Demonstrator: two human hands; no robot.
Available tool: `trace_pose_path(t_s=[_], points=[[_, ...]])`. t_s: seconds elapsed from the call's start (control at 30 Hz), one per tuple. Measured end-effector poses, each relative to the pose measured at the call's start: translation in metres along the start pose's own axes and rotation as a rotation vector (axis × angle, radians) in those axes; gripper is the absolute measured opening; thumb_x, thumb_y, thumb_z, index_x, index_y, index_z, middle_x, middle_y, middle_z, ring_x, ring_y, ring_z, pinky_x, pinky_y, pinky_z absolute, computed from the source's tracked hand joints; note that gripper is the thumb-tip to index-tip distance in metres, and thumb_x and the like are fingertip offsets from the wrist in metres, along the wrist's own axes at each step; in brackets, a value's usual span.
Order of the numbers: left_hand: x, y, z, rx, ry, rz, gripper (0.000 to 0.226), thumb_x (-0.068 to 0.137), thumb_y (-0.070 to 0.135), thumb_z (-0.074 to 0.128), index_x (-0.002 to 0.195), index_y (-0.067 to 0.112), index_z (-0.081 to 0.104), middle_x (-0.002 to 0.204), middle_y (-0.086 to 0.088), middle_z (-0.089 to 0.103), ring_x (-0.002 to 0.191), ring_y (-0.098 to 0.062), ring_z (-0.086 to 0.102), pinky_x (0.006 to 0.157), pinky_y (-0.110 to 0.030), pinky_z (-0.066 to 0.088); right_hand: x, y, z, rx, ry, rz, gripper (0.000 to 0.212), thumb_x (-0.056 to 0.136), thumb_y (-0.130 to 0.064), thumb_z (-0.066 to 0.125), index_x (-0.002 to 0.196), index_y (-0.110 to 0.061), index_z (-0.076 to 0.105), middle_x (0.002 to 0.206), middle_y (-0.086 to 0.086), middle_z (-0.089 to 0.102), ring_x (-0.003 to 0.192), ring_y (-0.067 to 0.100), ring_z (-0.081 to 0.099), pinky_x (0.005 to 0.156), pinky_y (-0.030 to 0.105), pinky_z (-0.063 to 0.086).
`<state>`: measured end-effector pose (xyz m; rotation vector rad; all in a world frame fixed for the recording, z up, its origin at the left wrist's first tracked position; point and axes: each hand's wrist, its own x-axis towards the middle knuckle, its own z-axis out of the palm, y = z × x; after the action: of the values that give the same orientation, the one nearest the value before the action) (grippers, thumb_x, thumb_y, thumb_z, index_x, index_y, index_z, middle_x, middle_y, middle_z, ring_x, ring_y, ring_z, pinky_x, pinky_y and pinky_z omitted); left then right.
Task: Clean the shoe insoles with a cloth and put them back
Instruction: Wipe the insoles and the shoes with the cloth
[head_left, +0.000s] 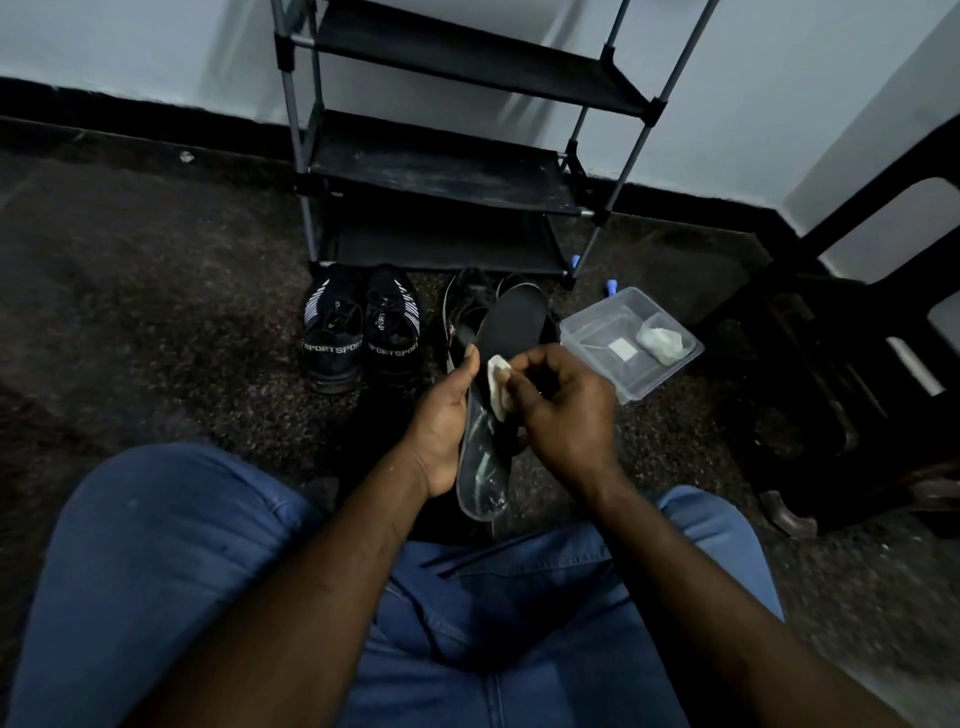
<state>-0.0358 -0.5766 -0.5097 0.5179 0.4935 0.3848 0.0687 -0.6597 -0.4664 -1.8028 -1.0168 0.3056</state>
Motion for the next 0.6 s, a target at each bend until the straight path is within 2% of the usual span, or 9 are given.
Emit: trace_pose_path(t_s=[0.1,0.2,0.27,0.37,0.47,0.53,0.6], points=[[0.001,0.000,0.000,0.003,0.008,0.012,0.072,0.098,0.065,0.045,0.142,0.010,0.059,0.153,-0.026,0.043,0.133,-0.039,0.043,0.122,-0.054,0.019,0.003,-0.002,-0.005,-0.036,0.040,-0.042,0.015,0.091,-0.022,0.076,0.102,-0.026,0.065,0.084,-0.010,0.071,0.075,0.007,0.070,0.070,0.038,0.061],[0.002,-0.001,0.001,-0.025,0.017,-0.001,0.074,0.099,0.065,0.042,0.146,0.008,0.054,0.148,-0.025,0.050,0.130,-0.038,0.048,0.121,-0.051,0.025,0.004,0.000,-0.005,-0.197,-0.050,-0.061,0.026,0.089,-0.018,0.074,0.112,-0.026,0.064,0.091,-0.012,0.070,0.080,0.006,0.069,0.074,0.039,0.061],[0.002,-0.002,0.003,-0.030,0.007,-0.011,0.076,0.099,0.065,0.040,0.147,0.007,0.052,0.140,-0.023,0.056,0.126,-0.036,0.053,0.118,-0.047,0.032,0.003,0.000,-0.004,-0.241,-0.068,-0.057,0.028,0.088,-0.018,0.074,0.112,-0.028,0.063,0.091,-0.013,0.070,0.077,0.006,0.068,0.072,0.039,0.060],[0.002,-0.002,0.001,-0.028,0.011,-0.008,0.073,0.100,0.065,0.038,0.140,0.008,0.059,0.137,-0.022,0.058,0.123,-0.036,0.055,0.117,-0.048,0.032,0.005,-0.004,-0.005,-0.204,-0.003,-0.029,0.025,0.088,-0.019,0.076,0.107,-0.030,0.063,0.085,-0.015,0.070,0.074,0.001,0.067,0.070,0.033,0.059],[0.006,-0.004,-0.004,-0.023,0.002,0.001,0.072,0.101,0.066,0.038,0.139,0.010,0.062,0.148,-0.026,0.049,0.135,-0.043,0.044,0.122,-0.056,0.020,0.011,-0.005,-0.009,-0.130,0.048,-0.003,0.013,0.090,-0.021,0.074,0.096,-0.031,0.069,0.082,-0.013,0.071,0.073,0.004,0.069,0.069,0.040,0.061],[0.007,-0.003,-0.006,-0.032,-0.001,0.015,0.071,0.102,0.066,0.037,0.138,0.010,0.063,0.151,-0.026,0.046,0.134,-0.042,0.043,0.122,-0.057,0.019,0.014,-0.006,-0.013,-0.210,0.072,-0.077,0.009,0.089,-0.024,0.072,0.095,-0.030,0.069,0.084,-0.013,0.070,0.075,0.005,0.067,0.069,0.040,0.059],[0.009,-0.002,-0.007,-0.040,0.001,0.019,0.070,0.102,0.066,0.038,0.136,0.012,0.065,0.143,-0.021,0.057,0.128,-0.039,0.050,0.117,-0.055,0.030,0.014,-0.006,-0.015,-0.366,0.053,-0.182,0.007,0.087,-0.026,0.069,0.093,-0.027,0.070,0.087,-0.011,0.068,0.077,0.008,0.063,0.070,0.039,0.056]])
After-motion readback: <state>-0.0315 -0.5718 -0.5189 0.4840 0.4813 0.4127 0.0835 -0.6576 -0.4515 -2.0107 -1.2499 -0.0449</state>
